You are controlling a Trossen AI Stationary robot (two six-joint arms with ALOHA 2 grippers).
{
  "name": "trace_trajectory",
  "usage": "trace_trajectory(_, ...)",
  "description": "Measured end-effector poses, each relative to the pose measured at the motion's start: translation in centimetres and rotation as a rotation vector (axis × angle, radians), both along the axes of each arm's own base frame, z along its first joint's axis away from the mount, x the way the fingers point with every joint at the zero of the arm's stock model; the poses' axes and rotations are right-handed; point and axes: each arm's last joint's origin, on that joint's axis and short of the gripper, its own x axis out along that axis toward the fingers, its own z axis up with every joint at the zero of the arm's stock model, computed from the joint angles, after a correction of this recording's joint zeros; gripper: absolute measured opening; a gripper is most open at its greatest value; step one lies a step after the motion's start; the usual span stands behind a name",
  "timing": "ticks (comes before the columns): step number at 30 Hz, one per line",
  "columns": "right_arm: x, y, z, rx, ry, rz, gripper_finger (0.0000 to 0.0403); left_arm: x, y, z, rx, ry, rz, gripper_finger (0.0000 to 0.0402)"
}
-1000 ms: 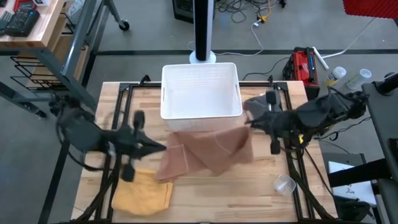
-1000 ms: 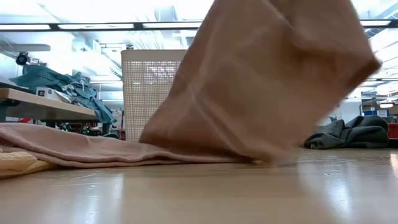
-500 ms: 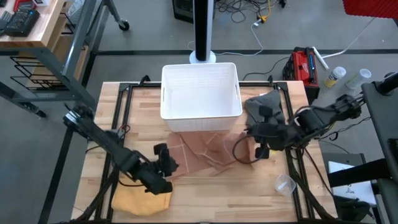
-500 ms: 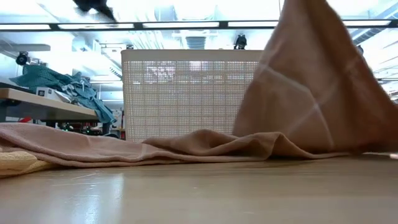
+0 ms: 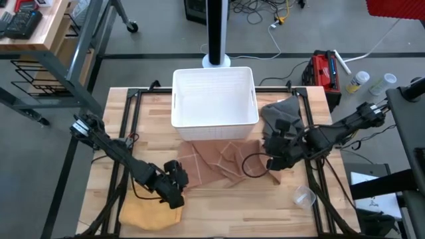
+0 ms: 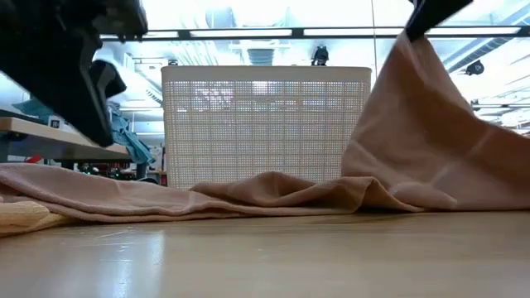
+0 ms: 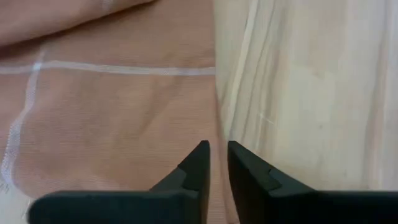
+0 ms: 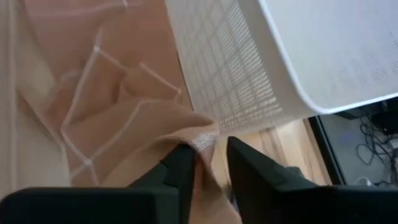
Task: Fold towel
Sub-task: Fold the brown squared towel
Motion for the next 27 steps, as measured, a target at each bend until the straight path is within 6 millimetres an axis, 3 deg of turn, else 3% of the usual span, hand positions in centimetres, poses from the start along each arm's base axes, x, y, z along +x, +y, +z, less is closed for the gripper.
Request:
trace_trajectory(10,-0.2,0.0,-3.2,-0.001,0.042,0.006,0.0181,-1.2,0.2,-0.6,-0.106,0.227,-0.065,0.0117)
trace_trajectory(16,0.0,0.1,-3.7,0.024,0.025,0.010,0.0184,-2.3,0.7,-1.2,-0.100,0.374,-0.087,0.0129)
trace_trajectory(27,0.2,0.2,-3.7,0.040,-0.004,0.003,0.0183,-2.7,1.1,-2.6,-0.077,0.355,-0.094,0.0111)
